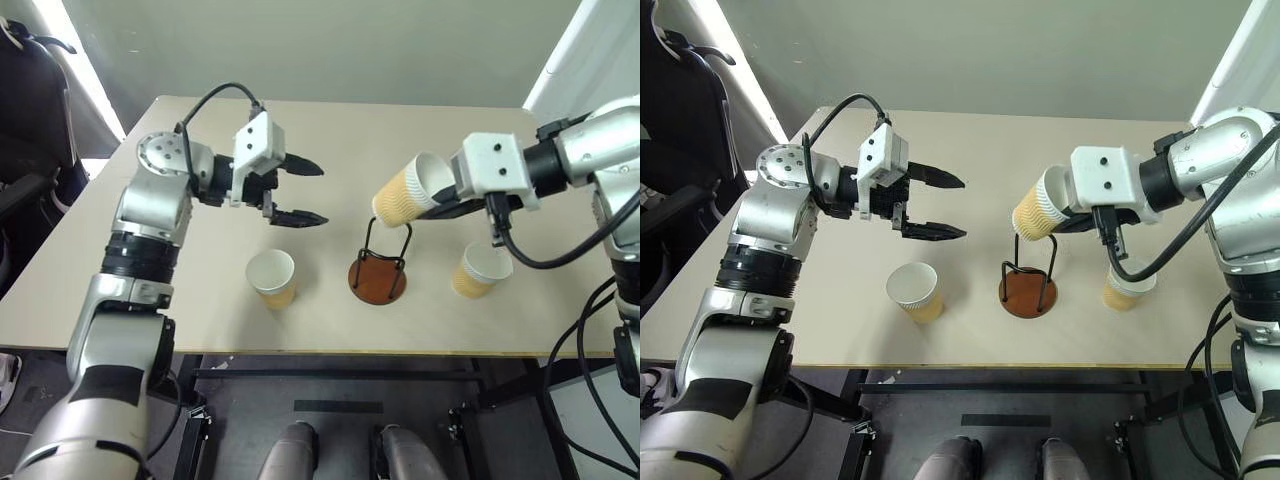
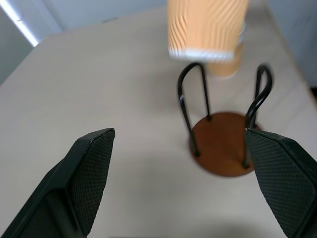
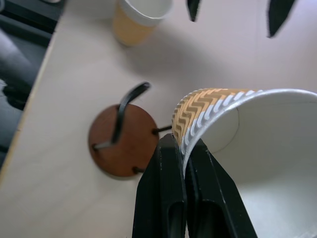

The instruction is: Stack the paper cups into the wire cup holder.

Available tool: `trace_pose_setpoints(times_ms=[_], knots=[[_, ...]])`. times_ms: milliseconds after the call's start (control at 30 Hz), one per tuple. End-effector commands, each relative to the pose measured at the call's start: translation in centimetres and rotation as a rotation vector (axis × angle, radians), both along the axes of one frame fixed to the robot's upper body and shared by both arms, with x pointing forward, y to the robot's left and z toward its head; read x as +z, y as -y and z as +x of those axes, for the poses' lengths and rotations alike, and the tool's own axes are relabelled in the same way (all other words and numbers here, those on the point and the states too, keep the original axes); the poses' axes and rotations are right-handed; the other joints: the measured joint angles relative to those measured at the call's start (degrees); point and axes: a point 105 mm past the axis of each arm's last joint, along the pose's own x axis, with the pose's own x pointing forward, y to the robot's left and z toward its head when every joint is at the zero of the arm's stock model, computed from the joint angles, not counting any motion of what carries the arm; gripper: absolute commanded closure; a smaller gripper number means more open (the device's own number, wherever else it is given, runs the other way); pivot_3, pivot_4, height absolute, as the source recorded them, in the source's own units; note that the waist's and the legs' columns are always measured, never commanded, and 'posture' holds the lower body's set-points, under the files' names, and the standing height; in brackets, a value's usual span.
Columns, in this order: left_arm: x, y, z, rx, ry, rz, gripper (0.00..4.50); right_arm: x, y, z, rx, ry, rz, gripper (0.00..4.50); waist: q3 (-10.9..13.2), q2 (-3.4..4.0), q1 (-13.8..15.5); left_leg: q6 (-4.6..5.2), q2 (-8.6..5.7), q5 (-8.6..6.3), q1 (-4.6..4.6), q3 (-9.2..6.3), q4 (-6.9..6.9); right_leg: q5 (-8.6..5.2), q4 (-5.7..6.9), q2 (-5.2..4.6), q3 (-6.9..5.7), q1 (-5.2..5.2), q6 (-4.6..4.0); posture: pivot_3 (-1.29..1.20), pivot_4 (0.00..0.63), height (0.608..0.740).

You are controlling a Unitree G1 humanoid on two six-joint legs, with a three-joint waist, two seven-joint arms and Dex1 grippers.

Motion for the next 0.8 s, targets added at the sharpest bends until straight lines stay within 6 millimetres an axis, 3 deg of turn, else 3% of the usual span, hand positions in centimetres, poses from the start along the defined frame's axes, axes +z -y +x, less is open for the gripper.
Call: trace_pose_setpoints(times_ms=[33, 433, 667, 800], knots=[[2.8, 0.5, -1.4, -0.06, 0.024, -0.064, 0.0, 0.3, -0.2, -0.8, 0.029, 0.015, -0.016, 4.49, 0.0, 0.0, 0.02, 0.0, 0.0, 0.0, -0.01, 0.0, 0.0, 0.0, 0.0, 0.0, 0.0, 0.0, 0.0, 0.0, 0.15, 0.74], [3.0, 0.1, -2.4, -0.064, -0.01, -0.056, 0.0, -2.7, 0.1, -0.4, 0.054, -0.014, -0.121, 4.49, 0.0, 0.0, 0.03, 0.04, 0.0, 0.02, 0.02, 0.0, 0.11, 0.01, 0.0, 0.0, 0.0, 0.08, 0.03, 0.0, 0.15, 0.74], [2.8, 0.0, -2.3, -0.055, -0.006, -0.051, 0.0, -3.0, 0.3, 0.5, 0.043, 0.02, -0.151, 4.49, 0.0, -0.01, 0.02, 0.08, 0.0, 0.0, 0.01, 0.0, 0.21, 0.02, 0.01, 0.0, 0.0, 0.09, 0.05, 0.0, 0.15, 0.74], [2.6, 0.0, -2.2, -0.051, -0.003, -0.048, 0.0, -2.5, -0.1, 1.0, 0.034, 0.026, -0.105, 3.56, 0.0, 0.0, -0.03, 0.08, 0.0, 0.0, 0.01, 0.0, 0.21, 0.02, 0.01, 0.0, 0.0, 0.09, 0.05, 0.0, 0.15, 0.74]])
